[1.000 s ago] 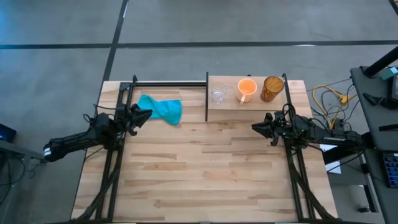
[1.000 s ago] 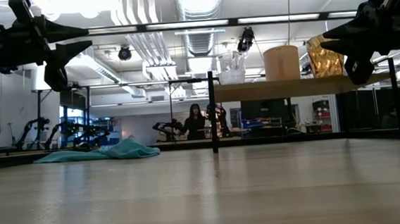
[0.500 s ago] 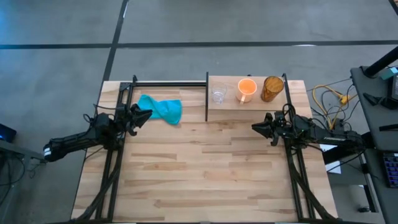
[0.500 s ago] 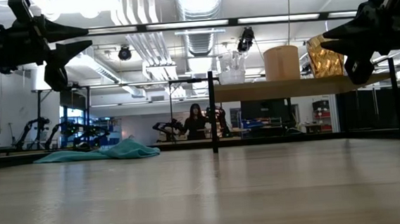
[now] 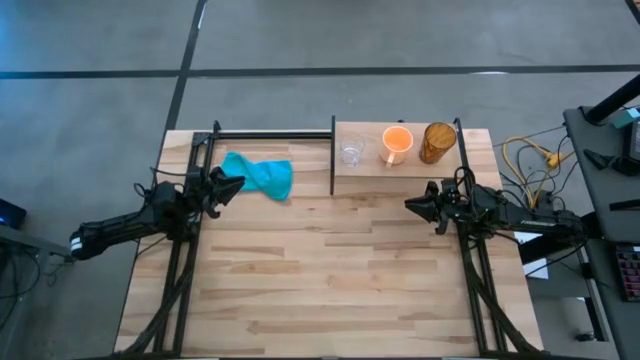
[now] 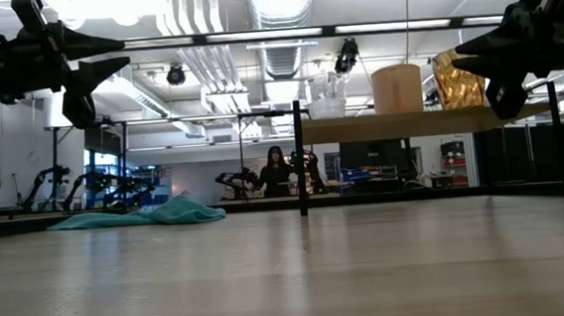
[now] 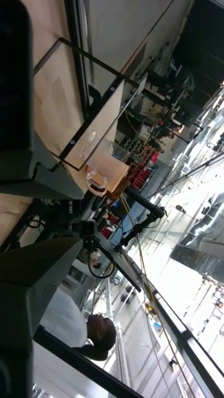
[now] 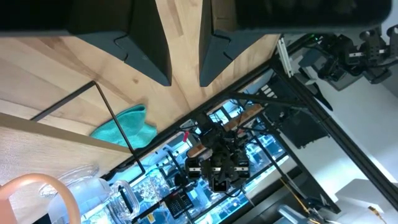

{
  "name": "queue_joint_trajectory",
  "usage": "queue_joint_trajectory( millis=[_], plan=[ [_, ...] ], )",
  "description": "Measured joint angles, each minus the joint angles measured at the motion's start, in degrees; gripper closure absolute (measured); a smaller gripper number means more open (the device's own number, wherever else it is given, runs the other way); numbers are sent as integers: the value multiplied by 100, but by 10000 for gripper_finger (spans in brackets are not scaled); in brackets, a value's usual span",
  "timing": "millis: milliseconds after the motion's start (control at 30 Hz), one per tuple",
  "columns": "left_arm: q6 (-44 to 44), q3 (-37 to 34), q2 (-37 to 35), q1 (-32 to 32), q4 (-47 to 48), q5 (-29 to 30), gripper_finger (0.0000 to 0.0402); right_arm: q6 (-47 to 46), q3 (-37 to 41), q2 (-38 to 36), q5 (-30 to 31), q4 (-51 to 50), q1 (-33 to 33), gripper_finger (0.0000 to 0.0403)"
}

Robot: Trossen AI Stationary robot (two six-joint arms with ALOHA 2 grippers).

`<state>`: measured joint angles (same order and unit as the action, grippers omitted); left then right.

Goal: Stack small to large cups/mugs on shelf
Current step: Return to Home Position

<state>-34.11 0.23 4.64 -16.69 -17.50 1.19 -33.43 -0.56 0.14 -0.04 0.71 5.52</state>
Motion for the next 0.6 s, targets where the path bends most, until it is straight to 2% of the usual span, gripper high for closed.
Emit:
queue_joint_trajectory(
  millis=[600],
  plan=[
    [0, 1, 0, 1, 1, 39, 306, 0, 0, 0, -1, -2, 0, 326]
  ],
)
